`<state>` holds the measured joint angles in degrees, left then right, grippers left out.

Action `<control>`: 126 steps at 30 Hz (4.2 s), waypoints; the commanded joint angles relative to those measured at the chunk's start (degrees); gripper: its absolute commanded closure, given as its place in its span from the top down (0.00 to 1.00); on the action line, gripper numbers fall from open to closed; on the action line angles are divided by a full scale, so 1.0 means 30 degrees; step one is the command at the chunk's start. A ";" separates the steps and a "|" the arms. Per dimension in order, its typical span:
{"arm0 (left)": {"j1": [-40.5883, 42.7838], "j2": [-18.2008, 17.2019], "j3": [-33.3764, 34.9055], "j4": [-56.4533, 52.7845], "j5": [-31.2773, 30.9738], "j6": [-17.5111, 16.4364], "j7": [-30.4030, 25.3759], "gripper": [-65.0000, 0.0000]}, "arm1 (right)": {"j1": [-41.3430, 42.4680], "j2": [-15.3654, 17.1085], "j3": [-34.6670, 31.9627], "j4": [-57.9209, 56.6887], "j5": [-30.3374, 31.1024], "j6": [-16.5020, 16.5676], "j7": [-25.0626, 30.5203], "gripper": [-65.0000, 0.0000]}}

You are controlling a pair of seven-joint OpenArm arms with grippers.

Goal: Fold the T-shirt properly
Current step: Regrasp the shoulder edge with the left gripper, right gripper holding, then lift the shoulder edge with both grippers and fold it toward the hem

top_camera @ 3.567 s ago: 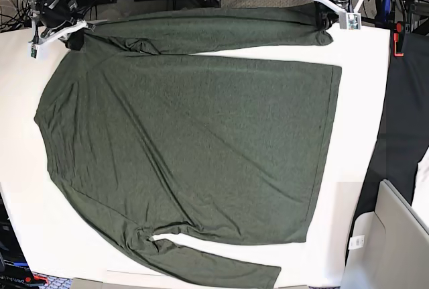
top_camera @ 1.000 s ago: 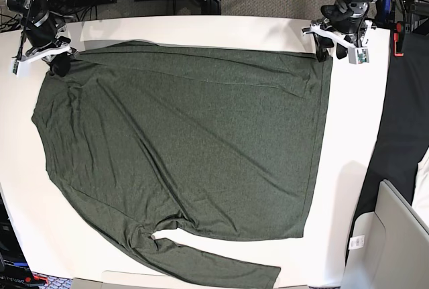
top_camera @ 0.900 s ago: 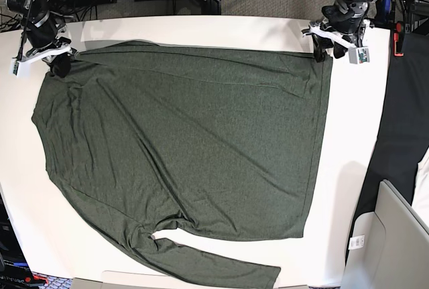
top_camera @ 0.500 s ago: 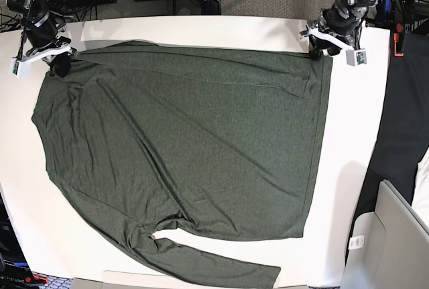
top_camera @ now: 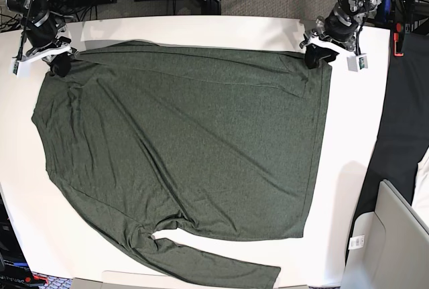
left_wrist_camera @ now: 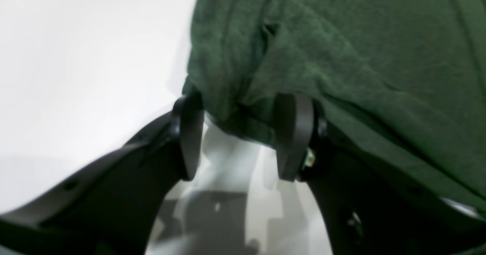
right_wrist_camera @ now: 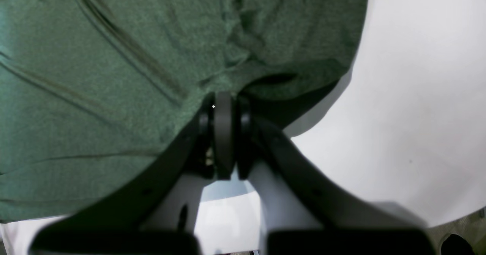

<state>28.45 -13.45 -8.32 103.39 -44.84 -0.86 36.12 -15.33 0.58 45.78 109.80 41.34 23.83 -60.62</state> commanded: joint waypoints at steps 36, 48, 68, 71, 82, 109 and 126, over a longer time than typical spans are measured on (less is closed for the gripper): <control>-0.0676 -0.0219 0.1204 0.0978 -0.0746 0.0097 0.0019 0.00 | -0.0120 0.0290 0.0169 0.0426 0.0388 0.0158 0.0412 0.00; 0.1990 -0.0219 -0.0818 0.1887 -0.0775 0.0068 -0.0743 0.00 | -0.1732 0.0290 0.0227 0.1100 0.0417 0.2180 0.0441 0.00; -0.1175 -0.0219 -0.0759 0.2297 -0.0746 0.0068 -0.0596 0.00 | 0.2283 0.0290 0.0989 0.0719 -0.0726 0.2180 0.0470 0.00; -0.1995 -0.0219 -0.0730 0.2033 -0.0746 0.0068 -0.0567 0.00 | 0.3367 0.0320 0.0989 -0.0365 -0.1165 0.2180 0.0470 0.00; -0.4896 -0.0190 -0.0730 -0.0194 -0.0746 0.0068 0.0078 0.00 | 0.7089 0.0320 0.0989 -0.4555 -0.2484 0.2180 0.0500 0.00; -0.8706 -0.0102 -0.0231 -0.4472 -0.0746 0.0068 -0.0069 0.00 | 1.1953 0.0290 0.0960 -1.0358 -0.3979 0.2150 0.2551 0.01; -0.8471 -0.0219 -0.0349 -0.4882 -0.0746 0.0185 0.1367 0.21 | 1.1133 0.0466 0.0960 -1.1002 -0.3861 0.2004 0.2463 0.01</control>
<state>3.57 -13.37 -9.02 87.70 -46.68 0.03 41.01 16.95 0.95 48.71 75.57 28.58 29.43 -54.37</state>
